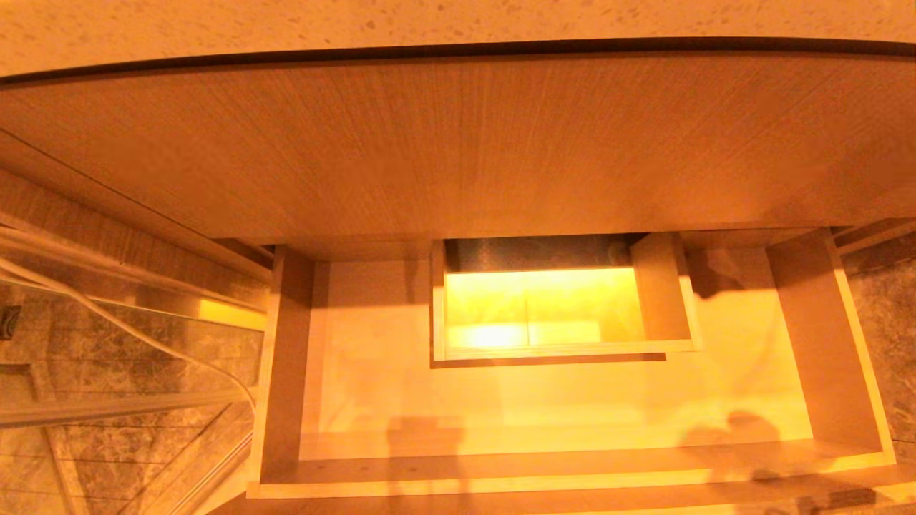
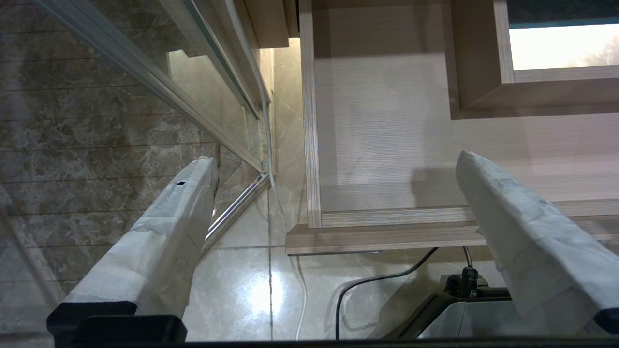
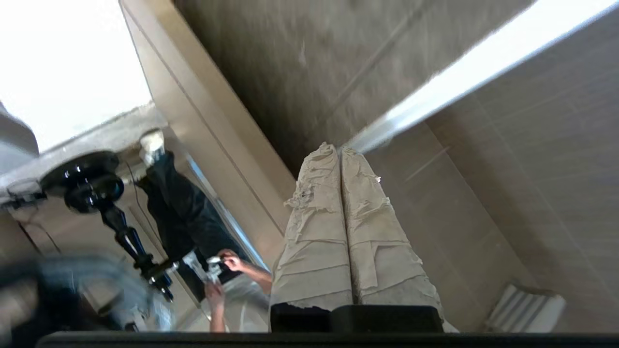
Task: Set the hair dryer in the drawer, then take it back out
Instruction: Close the drawer
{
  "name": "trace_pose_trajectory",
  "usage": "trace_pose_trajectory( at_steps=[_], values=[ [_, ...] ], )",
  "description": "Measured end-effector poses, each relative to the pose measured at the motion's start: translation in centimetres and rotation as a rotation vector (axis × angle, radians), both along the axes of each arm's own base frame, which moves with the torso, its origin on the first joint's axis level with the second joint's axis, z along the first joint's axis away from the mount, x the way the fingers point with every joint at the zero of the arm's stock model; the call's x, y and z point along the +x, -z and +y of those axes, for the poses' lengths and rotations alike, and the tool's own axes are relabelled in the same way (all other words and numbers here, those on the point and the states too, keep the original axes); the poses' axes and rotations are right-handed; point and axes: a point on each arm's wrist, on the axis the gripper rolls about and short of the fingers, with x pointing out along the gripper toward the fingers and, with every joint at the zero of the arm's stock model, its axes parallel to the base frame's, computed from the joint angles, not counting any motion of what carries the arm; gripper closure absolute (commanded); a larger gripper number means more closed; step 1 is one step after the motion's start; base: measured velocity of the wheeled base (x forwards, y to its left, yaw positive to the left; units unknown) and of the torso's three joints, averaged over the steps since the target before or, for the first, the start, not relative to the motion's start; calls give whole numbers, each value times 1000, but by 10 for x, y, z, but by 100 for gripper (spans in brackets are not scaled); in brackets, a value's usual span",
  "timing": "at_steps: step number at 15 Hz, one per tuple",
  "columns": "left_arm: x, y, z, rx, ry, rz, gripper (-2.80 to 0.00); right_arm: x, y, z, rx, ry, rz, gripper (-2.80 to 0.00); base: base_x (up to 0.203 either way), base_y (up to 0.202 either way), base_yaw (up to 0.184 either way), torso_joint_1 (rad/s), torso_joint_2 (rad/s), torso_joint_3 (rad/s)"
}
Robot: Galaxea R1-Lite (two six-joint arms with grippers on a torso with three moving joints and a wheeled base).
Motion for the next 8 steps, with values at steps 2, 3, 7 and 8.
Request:
trace_pose_trajectory(
  at_steps=[2,3,7,8],
  values=[
    [0,0,0,0,0,0,-280,14,11,-10,27,-3,3,0,0,0,0,0,0,0],
    [0,0,0,0,0,0,-280,22,18,-15,42,-7,8,0,0,0,0,0,0,0],
    [0,0,0,0,0,0,-280,58,39,-38,42,-18,-15,0,0,0,0,0,0,0],
    [0,0,0,0,0,0,-280,66,42,-43,40,-26,-14,0,0,0,0,0,0,0]
  ],
)
